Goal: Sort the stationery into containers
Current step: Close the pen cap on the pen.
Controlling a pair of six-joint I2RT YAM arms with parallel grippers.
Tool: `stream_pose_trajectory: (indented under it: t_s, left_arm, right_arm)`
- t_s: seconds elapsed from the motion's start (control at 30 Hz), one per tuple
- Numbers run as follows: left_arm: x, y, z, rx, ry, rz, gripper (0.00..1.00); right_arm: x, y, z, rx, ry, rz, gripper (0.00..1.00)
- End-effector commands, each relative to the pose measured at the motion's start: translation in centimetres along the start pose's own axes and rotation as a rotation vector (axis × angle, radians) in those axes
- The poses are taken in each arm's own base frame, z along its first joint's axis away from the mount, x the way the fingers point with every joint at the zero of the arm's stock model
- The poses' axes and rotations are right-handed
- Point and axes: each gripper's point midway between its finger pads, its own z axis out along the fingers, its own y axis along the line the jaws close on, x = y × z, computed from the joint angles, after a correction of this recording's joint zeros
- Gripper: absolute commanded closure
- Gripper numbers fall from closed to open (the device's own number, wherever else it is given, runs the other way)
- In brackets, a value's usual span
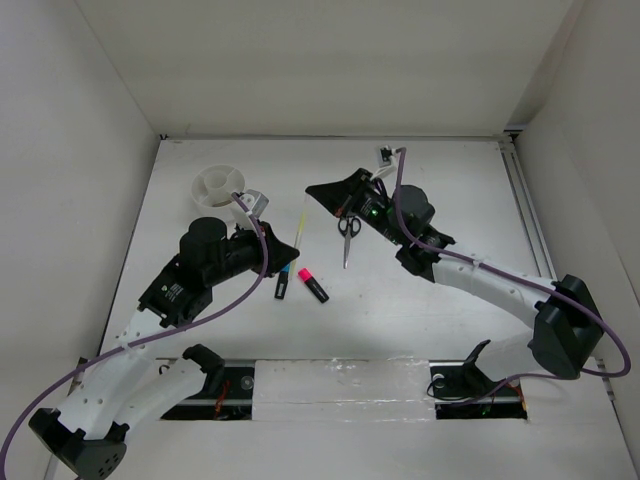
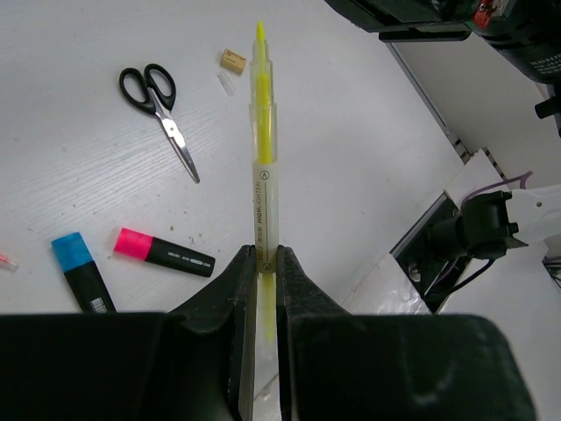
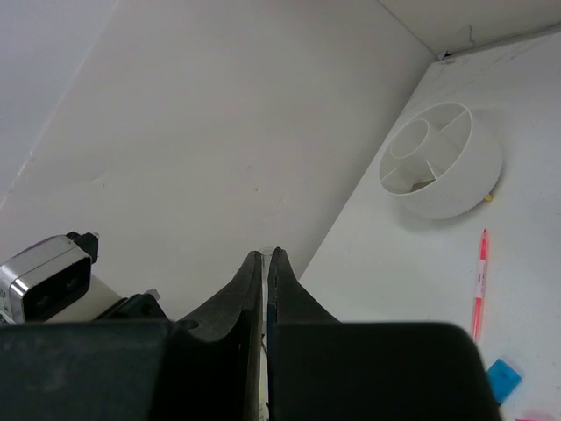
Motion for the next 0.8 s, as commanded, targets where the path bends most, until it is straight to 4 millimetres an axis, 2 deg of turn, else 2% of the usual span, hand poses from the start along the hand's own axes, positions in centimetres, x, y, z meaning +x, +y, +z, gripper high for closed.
stream_pose_trajectory:
  t_s: [0.0, 0.23, 0.57, 0.77]
  left_arm:
    - [-1.4, -0.8, -0.1, 0.037, -0.049, 0.031, 1.00]
    - [-1.3, -0.7, 0.1, 0.033, -0.041, 0.028, 1.00]
    - [-1.3, -0.5, 0.1, 0.025, -0.045, 0.028, 1.00]
    - [-1.3, -0.5, 0.1, 0.025, -0.045, 0.028, 1.00]
  right_arm:
    - [-3.1, 4.6, -0.1, -0.122, -0.081, -0.014, 1.00]
    - [-2.9, 5.1, -0.1, -0.143, -0.070, -0.008, 1.00]
    - [-1.5, 4.5, -0.2, -0.146, -0.035, 0.004, 1.00]
    - [-0.7, 3.4, -0.2, -0.125, -0.018, 0.006, 1.00]
